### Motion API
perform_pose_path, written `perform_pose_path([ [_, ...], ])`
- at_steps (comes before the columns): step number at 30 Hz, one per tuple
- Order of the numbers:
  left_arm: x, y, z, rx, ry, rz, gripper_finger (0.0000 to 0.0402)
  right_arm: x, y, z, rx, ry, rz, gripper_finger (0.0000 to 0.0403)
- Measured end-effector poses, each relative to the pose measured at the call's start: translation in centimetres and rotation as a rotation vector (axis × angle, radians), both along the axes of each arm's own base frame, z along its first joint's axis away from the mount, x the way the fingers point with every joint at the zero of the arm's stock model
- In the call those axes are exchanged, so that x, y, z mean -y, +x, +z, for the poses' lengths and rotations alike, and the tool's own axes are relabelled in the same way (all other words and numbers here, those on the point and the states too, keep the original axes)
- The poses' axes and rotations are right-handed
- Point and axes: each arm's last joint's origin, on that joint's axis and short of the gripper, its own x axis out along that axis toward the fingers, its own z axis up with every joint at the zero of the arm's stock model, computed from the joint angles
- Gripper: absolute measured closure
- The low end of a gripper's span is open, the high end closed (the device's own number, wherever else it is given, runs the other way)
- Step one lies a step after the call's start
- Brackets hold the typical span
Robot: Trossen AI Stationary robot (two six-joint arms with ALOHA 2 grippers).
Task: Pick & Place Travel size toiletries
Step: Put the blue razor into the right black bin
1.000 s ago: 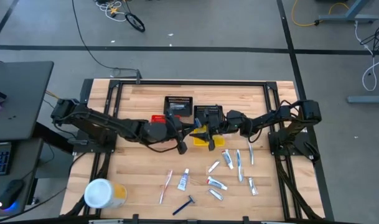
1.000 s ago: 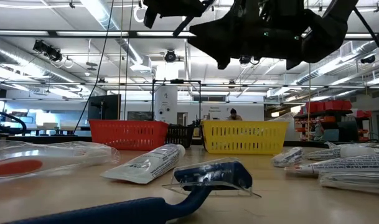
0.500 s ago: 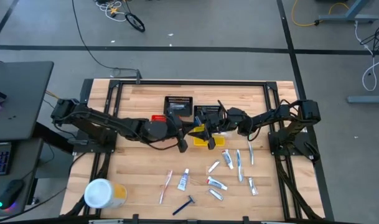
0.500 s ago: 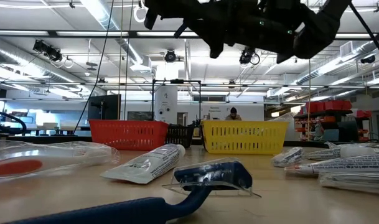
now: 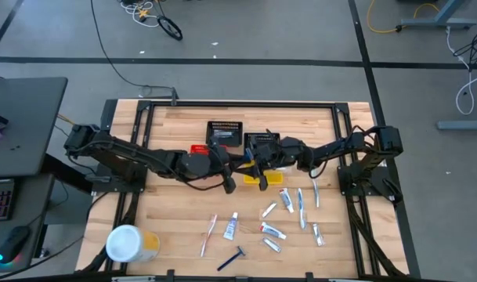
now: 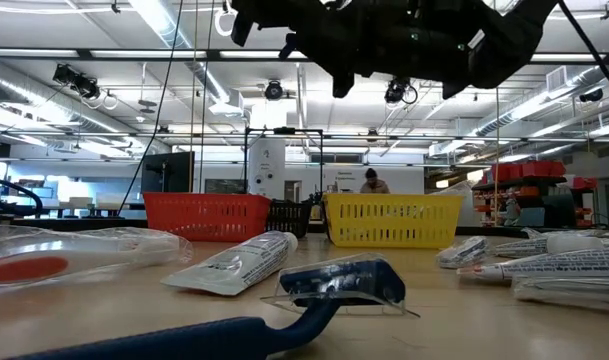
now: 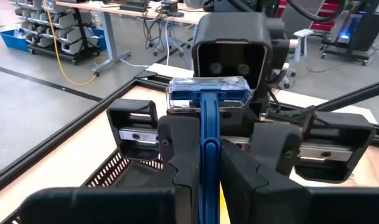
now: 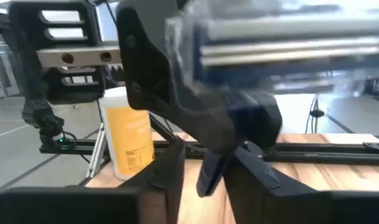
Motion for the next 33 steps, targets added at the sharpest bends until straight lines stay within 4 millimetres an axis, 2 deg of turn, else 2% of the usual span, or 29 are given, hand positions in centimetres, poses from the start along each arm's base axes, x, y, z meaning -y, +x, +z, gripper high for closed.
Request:
perform_pose_path([
  [11, 0.0, 0.0, 0.0, -0.001, 0.001, 0.002, 0.0347, 0.1, 0.0, -0.1, -0.01, 0.002, -0.003, 0.0366],
  [16, 0.0, 0.0, -0.1, -0.007, 0.003, 0.004, 0.0347, 0.1, 0.0, -0.2, -0.015, 0.001, -0.004, 0.0368],
  [22, 0.0, -0.1, -0.2, -0.028, 0.009, 0.009, 0.0323, 0.3, 0.0, -0.4, -0.038, -0.002, -0.01, 0.0369],
  [29, -0.3, -0.3, -0.7, -0.084, 0.035, 0.062, 0.0292, 1.9, -0.1, -0.5, -0.052, 0.002, -0.052, 0.0369],
  [33, -0.4, -0.6, -1.2, -0.128, 0.044, 0.108, 0.0276, 3.3, -0.3, -1.3, -0.143, 0.009, -0.095, 0.0369],
])
